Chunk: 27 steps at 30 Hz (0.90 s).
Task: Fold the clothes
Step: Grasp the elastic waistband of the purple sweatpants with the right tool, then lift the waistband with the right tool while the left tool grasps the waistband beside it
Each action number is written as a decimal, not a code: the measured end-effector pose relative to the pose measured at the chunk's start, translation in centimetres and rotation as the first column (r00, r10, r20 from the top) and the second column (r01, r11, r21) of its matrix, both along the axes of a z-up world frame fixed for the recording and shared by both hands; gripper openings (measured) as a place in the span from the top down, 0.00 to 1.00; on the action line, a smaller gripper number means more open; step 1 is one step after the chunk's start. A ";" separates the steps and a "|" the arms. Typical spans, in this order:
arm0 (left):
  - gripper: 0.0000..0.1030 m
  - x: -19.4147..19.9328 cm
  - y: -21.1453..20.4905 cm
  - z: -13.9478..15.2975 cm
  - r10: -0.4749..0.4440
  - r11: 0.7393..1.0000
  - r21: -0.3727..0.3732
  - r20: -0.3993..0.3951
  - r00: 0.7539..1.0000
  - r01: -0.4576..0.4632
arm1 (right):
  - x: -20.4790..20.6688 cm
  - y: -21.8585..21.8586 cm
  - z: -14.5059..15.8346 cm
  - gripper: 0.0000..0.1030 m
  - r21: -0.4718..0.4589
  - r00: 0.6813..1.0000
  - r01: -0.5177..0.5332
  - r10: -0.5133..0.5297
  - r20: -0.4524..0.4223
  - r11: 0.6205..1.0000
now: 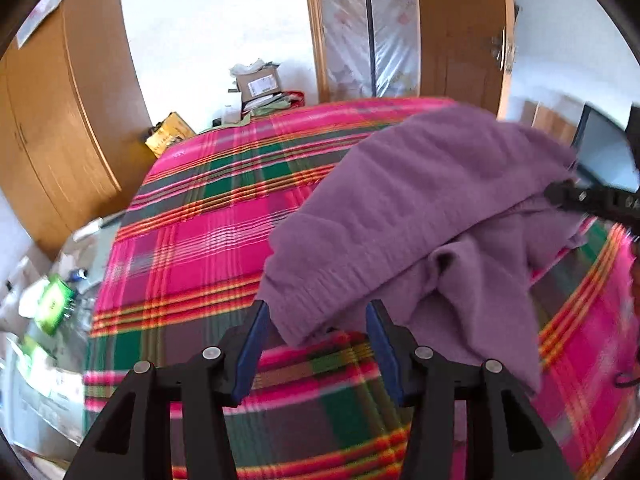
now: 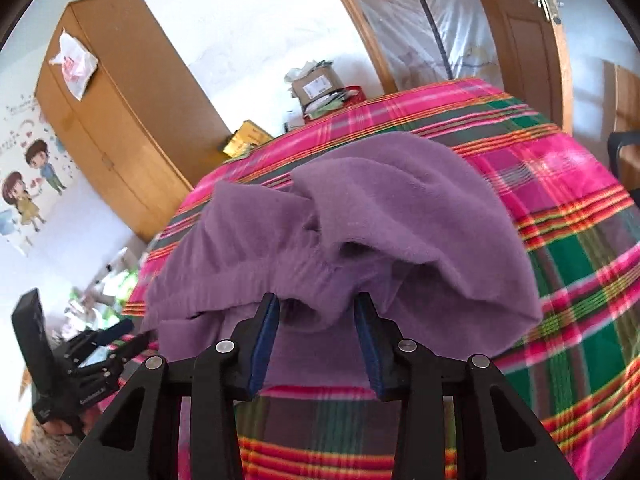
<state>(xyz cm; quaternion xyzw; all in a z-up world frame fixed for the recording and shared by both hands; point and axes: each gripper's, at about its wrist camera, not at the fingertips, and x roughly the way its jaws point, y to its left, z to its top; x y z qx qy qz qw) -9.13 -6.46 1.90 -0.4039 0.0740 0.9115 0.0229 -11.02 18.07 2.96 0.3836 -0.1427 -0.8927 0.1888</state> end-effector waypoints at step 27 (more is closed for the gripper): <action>0.50 0.2 -1.3 0.1 -0.117 0.990 0.074 -0.077 0.990 0.123 | -2.5 -1.5 6.2 0.91 -0.176 0.980 -0.075 0.040 -0.193 0.982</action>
